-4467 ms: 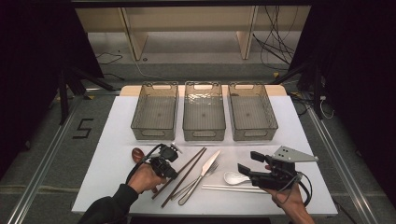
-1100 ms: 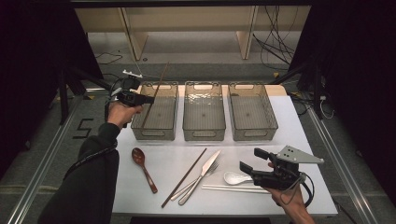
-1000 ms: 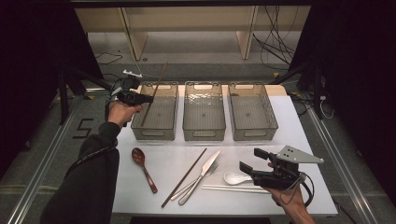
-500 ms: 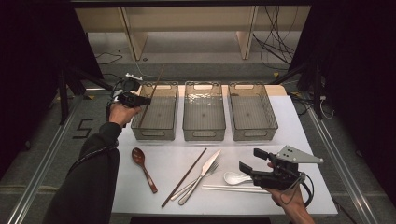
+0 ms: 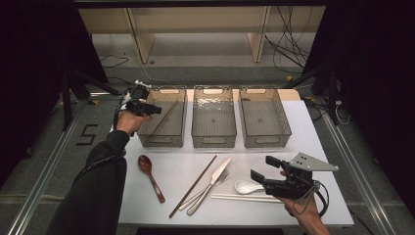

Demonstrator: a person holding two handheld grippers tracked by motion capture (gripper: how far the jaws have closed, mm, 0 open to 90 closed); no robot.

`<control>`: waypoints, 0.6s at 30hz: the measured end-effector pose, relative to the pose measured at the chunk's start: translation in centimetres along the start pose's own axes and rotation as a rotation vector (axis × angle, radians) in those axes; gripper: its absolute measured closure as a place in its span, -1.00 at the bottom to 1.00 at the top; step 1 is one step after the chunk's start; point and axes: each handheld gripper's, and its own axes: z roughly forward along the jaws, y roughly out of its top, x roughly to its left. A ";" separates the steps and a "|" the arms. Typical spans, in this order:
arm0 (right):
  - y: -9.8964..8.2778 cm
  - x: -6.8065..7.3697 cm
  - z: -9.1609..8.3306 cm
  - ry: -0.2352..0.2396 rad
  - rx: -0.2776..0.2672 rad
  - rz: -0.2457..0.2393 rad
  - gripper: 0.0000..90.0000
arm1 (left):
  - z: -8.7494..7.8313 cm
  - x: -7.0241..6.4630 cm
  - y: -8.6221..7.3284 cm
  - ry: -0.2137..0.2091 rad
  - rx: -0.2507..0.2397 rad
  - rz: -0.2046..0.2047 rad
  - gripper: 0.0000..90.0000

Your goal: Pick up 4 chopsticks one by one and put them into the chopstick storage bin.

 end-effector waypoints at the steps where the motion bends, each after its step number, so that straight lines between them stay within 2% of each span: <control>1: 0.0 0.0 0.0 -0.001 -0.001 -0.001 -0.47 | -0.2 -0.2 0.0 -0.017 0.004 -0.014 0.31; 2: 0.0 0.0 0.0 0.000 -0.003 -0.001 -0.47 | -0.4 -0.4 -0.1 -0.028 0.002 -0.025 0.22; 6: 0.0 0.0 0.0 -0.001 -0.002 0.000 -0.47 | -1.6 -2.2 -1.0 -0.061 0.010 -0.021 -0.03; 8: 0.0 0.0 0.0 -0.002 -0.002 -0.004 -0.47 | -2.1 -3.3 -1.8 -0.084 0.020 0.006 -0.14; 12: 0.0 0.1 0.0 -0.004 0.000 -0.006 -0.47 | -3.2 -5.2 -3.7 -0.108 0.015 0.035 -0.28; 14: 0.0 0.1 0.0 -0.004 -0.003 -0.004 -0.47 | -3.2 -6.2 -4.5 -0.113 0.084 0.081 -0.36; 16: 0.0 0.1 0.0 -0.006 0.002 -0.009 -0.47 | -3.4 -7.0 -5.3 -0.121 0.084 0.077 -0.39; 18: 0.0 0.2 0.0 -0.005 0.001 -0.011 -0.47 | -3.3 -7.7 -6.0 -0.130 0.111 0.095 -0.41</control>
